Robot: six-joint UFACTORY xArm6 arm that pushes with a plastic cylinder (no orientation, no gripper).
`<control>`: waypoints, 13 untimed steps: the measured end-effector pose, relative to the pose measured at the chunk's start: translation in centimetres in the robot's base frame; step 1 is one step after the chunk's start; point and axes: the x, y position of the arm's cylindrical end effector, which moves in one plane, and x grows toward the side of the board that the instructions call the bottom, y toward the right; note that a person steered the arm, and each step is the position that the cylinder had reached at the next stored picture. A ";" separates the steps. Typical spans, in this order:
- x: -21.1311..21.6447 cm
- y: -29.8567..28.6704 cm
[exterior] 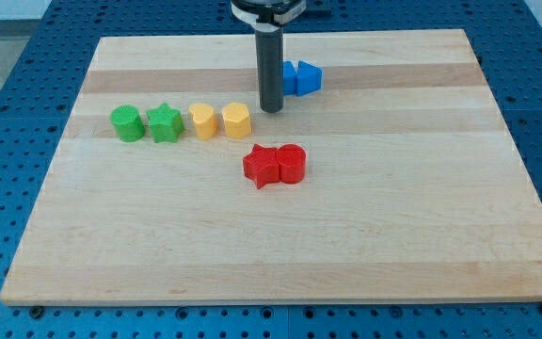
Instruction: Slide yellow hexagon and yellow heart closer to the green star
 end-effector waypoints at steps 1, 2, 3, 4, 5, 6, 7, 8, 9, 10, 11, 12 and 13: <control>1.4 0.0; 2.3 0.0; 2.8 0.0; 2.8 -0.1; 2.8 -0.1; 2.8 -0.1; 2.8 -0.2; 2.8 -0.7; 2.8 -1.6; 2.8 -2.8; 2.8 -3.9; 2.8 -4.4; 2.8 -4.9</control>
